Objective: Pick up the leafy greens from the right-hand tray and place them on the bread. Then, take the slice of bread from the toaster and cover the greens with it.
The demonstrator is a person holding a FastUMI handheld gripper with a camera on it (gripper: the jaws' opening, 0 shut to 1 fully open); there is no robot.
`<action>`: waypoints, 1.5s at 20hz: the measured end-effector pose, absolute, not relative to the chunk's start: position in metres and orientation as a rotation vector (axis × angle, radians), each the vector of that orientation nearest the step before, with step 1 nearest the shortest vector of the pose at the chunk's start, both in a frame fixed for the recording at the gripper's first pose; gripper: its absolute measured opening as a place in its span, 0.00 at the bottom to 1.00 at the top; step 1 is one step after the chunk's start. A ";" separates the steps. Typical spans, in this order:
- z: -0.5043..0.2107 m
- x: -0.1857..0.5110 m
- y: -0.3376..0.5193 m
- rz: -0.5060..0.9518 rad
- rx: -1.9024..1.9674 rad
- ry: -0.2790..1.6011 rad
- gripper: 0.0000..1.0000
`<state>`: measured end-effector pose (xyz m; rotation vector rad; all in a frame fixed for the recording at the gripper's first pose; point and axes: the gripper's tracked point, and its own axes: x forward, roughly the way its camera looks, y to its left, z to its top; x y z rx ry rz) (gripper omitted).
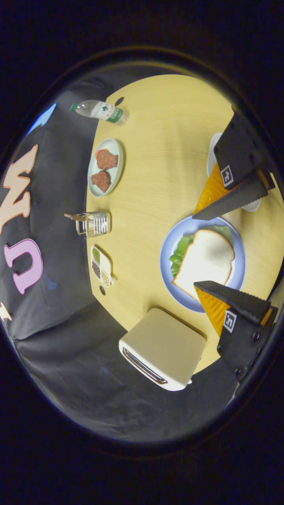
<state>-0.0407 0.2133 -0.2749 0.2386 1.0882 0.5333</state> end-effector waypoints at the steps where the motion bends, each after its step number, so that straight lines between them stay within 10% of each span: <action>1: -0.265 -0.038 0.213 0.535 0.237 1.051 0.99; 14: -0.071 -0.014 0.137 0.387 0.108 0.411 0.99; 30: -0.013 -0.051 0.059 0.177 0.043 0.186 1.00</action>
